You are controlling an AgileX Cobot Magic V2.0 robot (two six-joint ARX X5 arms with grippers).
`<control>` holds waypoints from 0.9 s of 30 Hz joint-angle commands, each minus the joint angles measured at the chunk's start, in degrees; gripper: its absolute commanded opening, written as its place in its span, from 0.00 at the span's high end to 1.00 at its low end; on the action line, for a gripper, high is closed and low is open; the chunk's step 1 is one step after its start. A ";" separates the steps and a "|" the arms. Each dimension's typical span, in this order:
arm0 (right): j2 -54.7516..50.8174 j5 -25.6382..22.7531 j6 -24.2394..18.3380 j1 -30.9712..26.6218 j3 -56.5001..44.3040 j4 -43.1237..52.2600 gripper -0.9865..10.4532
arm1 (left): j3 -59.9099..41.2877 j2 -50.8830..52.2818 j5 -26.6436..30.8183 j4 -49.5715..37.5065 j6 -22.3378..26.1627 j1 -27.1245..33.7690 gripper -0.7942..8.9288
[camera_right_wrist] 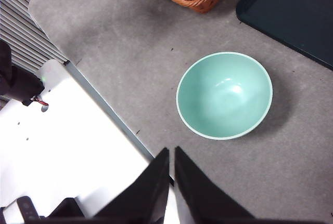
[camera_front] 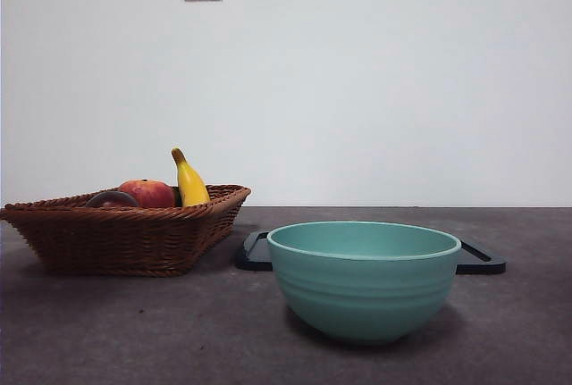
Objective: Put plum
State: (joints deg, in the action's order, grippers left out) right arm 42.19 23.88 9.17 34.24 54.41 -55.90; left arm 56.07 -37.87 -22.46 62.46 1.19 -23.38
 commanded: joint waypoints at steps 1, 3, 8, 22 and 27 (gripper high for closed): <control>0.37 -0.02 -0.72 0.50 0.92 0.57 0.91 | 0.52 -0.24 -0.15 -0.46 0.77 -0.22 0.91; 0.37 -0.02 -0.72 0.50 0.92 0.57 0.91 | 0.52 -0.24 -0.15 -0.48 0.77 -0.22 0.91; 0.37 -0.02 -0.72 0.50 0.92 0.57 0.91 | 0.52 -0.24 -0.15 -0.48 0.77 -0.22 0.91; 0.37 -0.02 -0.72 0.50 0.92 0.57 0.91 | 0.55 3.02 0.28 -7.78 9.44 1.01 0.91; 0.37 -0.02 -0.72 0.50 0.92 0.57 0.91 | -2.16 9.40 1.84 -28.65 13.38 8.15 0.91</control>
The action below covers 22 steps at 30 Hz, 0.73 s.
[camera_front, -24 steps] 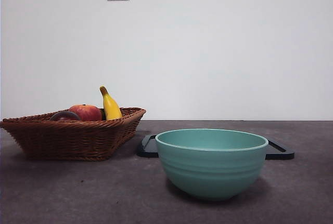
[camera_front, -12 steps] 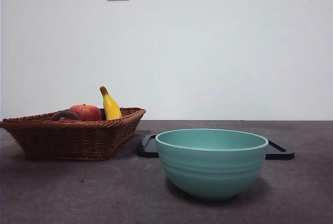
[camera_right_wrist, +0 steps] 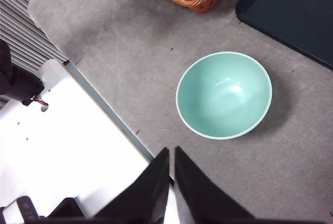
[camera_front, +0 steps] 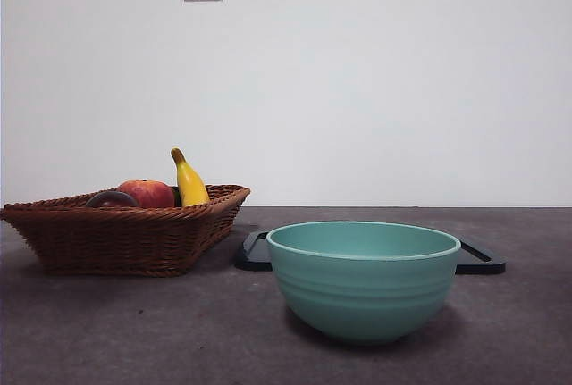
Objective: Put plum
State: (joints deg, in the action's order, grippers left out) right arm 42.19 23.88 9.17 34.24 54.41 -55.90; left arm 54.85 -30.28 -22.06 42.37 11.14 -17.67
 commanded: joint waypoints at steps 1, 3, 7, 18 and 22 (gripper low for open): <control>0.37 -0.02 -0.72 0.50 0.92 0.57 0.91 | -1.90 2.91 3.04 -11.67 3.41 3.91 0.91; 0.37 -0.02 -0.72 0.50 0.92 0.57 0.91 | -4.92 5.22 7.52 -18.21 3.41 6.78 0.91; 0.37 0.02 -0.72 0.50 0.92 0.57 0.91 | -13.16 10.03 13.35 -28.41 2.56 11.69 0.91; 0.37 0.07 -0.74 0.50 0.92 0.57 0.91 | -36.87 22.08 16.94 -38.97 -0.68 19.58 0.91; 0.37 0.04 -0.74 0.50 0.92 0.57 0.91 | -43.04 26.36 17.66 -39.17 -2.67 20.65 0.91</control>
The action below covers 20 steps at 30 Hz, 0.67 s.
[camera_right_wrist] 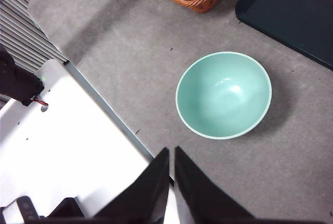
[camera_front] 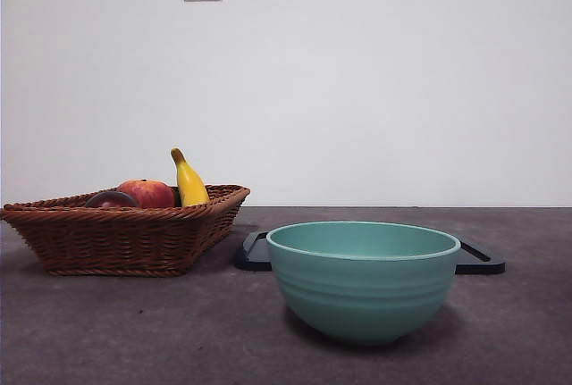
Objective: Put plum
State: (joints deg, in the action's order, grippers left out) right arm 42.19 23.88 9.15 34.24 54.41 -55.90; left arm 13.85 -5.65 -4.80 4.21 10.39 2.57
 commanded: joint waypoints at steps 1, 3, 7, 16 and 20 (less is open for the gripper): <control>0.37 0.07 -0.70 0.50 0.92 0.57 0.91 | -3.08 2.56 0.98 -0.85 -2.21 0.57 0.91; 0.37 0.07 -0.70 0.50 0.92 0.57 0.91 | -5.09 4.28 1.77 -0.72 -2.58 0.79 0.91; 0.37 0.07 -0.70 0.50 0.92 0.57 0.91 | -7.72 5.46 2.03 -0.39 -2.56 0.92 0.91; 0.37 0.09 -0.70 0.50 0.92 0.57 0.91 | -12.31 5.49 2.03 0.61 -4.02 0.90 0.91; 0.37 0.09 -0.72 0.50 0.92 0.57 0.91 | -13.22 5.49 2.03 2.78 -4.68 0.90 0.91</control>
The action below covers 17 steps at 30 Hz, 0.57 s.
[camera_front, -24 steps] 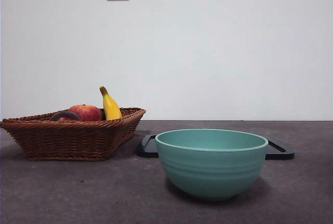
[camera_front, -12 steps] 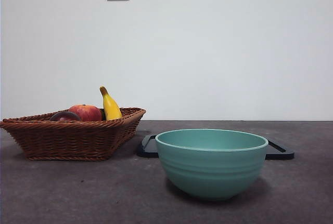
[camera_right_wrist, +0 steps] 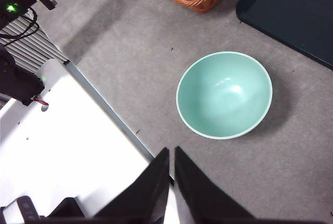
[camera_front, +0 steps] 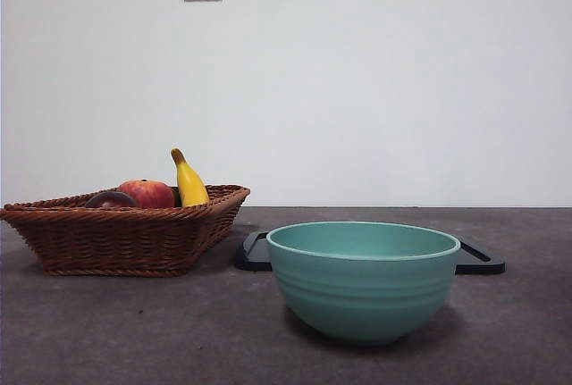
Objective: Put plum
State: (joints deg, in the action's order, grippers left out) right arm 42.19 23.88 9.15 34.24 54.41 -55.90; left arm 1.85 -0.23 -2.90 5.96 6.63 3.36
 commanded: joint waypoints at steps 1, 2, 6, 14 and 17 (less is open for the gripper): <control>0.37 0.09 -0.70 0.50 0.92 0.57 0.91 | -1.22 0.07 0.13 2.21 -0.92 0.11 0.91; 0.37 0.09 -0.70 0.50 0.92 0.57 0.91 | -1.22 0.07 0.13 3.48 -0.92 0.11 0.91; 0.37 0.11 -0.70 0.50 0.92 0.59 0.91 | -1.20 0.07 0.13 4.72 -1.64 0.11 0.91; 0.37 0.09 -0.72 0.50 0.92 0.57 0.91 | -1.20 0.04 0.13 4.76 -1.62 0.11 0.91; 0.37 0.09 -0.70 0.50 0.92 0.57 0.91 | -1.20 0.04 0.13 4.76 -1.62 0.11 0.91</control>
State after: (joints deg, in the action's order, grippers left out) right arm 42.19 23.90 8.99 34.24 54.41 -55.90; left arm 1.85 -0.25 -2.83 10.33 5.21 3.36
